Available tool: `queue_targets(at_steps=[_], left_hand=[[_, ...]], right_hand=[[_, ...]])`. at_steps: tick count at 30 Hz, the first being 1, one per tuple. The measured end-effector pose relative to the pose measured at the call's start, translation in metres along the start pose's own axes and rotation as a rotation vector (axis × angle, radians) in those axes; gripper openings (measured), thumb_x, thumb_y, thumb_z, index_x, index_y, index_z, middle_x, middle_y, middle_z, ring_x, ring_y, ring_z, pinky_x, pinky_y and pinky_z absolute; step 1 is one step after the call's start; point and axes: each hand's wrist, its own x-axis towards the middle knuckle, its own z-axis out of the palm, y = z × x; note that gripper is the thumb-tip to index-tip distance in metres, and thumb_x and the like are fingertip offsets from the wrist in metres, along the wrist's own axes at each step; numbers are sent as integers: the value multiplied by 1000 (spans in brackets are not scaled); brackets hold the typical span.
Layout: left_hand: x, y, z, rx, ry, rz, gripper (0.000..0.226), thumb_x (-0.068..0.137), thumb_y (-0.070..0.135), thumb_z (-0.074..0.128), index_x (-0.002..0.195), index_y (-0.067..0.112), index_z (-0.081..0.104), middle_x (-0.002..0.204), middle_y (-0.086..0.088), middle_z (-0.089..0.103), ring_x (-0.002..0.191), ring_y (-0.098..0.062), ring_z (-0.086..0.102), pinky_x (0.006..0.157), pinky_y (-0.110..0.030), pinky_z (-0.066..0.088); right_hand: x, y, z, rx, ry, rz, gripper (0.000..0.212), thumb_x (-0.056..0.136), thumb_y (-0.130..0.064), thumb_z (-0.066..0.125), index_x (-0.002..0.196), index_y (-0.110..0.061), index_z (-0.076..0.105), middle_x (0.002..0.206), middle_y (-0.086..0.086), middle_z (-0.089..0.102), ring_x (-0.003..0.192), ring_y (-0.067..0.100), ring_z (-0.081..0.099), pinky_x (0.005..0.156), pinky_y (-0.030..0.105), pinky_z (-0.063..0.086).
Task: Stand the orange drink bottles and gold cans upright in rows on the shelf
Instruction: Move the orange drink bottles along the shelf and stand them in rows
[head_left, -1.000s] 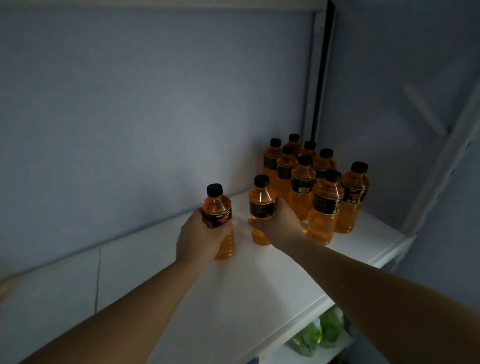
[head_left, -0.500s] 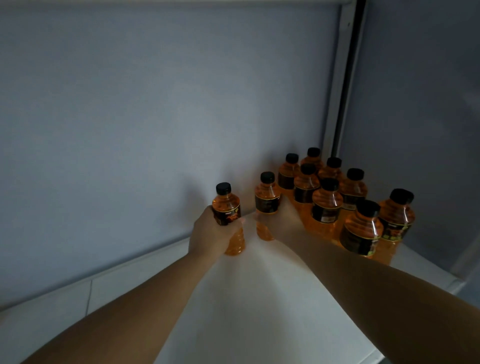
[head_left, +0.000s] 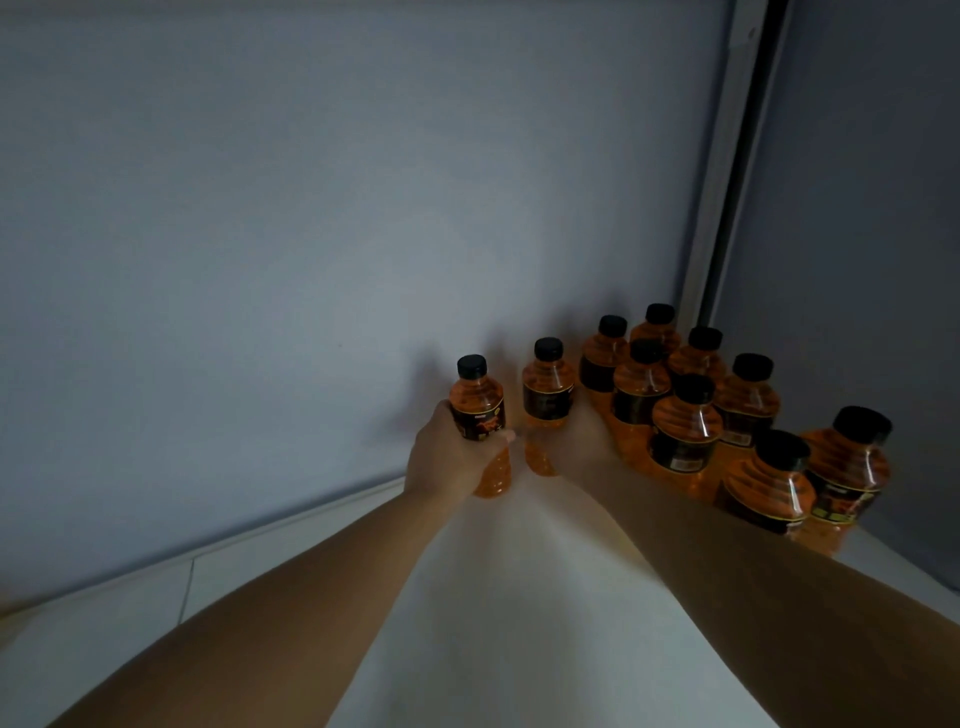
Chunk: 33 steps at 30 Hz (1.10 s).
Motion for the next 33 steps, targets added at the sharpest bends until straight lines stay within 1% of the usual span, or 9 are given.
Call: queue_targets(at_steps=[3, 10, 16, 20, 25, 27, 30, 31, 33], left_hand=[[3, 1, 4, -20, 4, -2, 59, 72, 51, 83, 119, 26, 58, 105, 12, 68, 97, -12, 67, 77, -28, 50], [6, 2, 6, -4, -3, -11, 59, 72, 52, 82, 119, 25, 59, 105, 10, 69, 97, -12, 66, 76, -28, 48], [7, 7, 2, -14, -68, -50, 64, 74, 47, 85, 126, 21, 56, 111, 6, 68, 102, -15, 65, 77, -27, 47], [4, 9, -8, 10, -187, -63, 65, 77, 39, 86, 128, 13, 57, 116, -2, 69, 108, -21, 67, 92, -40, 54], [-17, 0, -19, 165, -203, -124, 76, 80, 46, 82, 136, 8, 45, 123, -4, 60, 106, -22, 60, 79, -31, 43], [-26, -6, -22, 167, -238, -122, 59, 78, 51, 81, 122, 22, 54, 116, 2, 62, 96, -17, 58, 76, -30, 45], [-45, -12, -28, 170, -255, -72, 37, 57, 78, 65, 78, 48, 60, 81, 27, 55, 72, 2, 51, 61, -18, 37], [-51, -15, -30, 177, -258, -50, 40, 52, 82, 57, 72, 48, 57, 76, 30, 51, 70, 5, 49, 60, -15, 34], [-65, -18, -36, 219, -292, -63, 45, 58, 80, 56, 84, 43, 56, 91, 24, 57, 85, -6, 59, 64, -13, 35]], right_hand=[[2, 0, 0, -17, -10, -2, 57, 76, -22, 86, 120, -15, 51, 99, 0, 62, 93, 22, 62, 81, 35, 48], [2, -2, 0, -44, -8, -1, 52, 77, -16, 84, 114, -18, 48, 86, -10, 54, 85, 18, 59, 72, 27, 41], [-4, -11, -7, -177, -78, 0, 47, 86, -21, 77, 121, -5, 49, 97, 5, 56, 97, 29, 64, 80, 31, 45], [-20, -15, -15, -253, -119, -21, 44, 88, -23, 76, 120, -1, 55, 99, 5, 60, 89, 20, 61, 76, 25, 44], [-48, -21, -28, -266, -206, -22, 39, 91, -22, 73, 125, -7, 61, 118, 8, 66, 113, 26, 63, 102, 37, 48], [-62, -19, -31, -262, -220, -7, 35, 91, -22, 73, 123, -12, 61, 115, 5, 65, 111, 24, 62, 102, 39, 49], [-85, -9, -32, -302, -222, 42, 52, 90, -31, 74, 137, -24, 52, 131, -1, 60, 122, 24, 58, 101, 34, 47], [-93, -6, -34, -337, -215, 48, 58, 90, -34, 74, 141, -26, 49, 135, -1, 57, 125, 25, 56, 100, 34, 47], [-108, 0, -35, -412, -212, 39, 65, 90, -40, 73, 147, -26, 44, 142, 1, 54, 128, 27, 54, 100, 36, 49]])
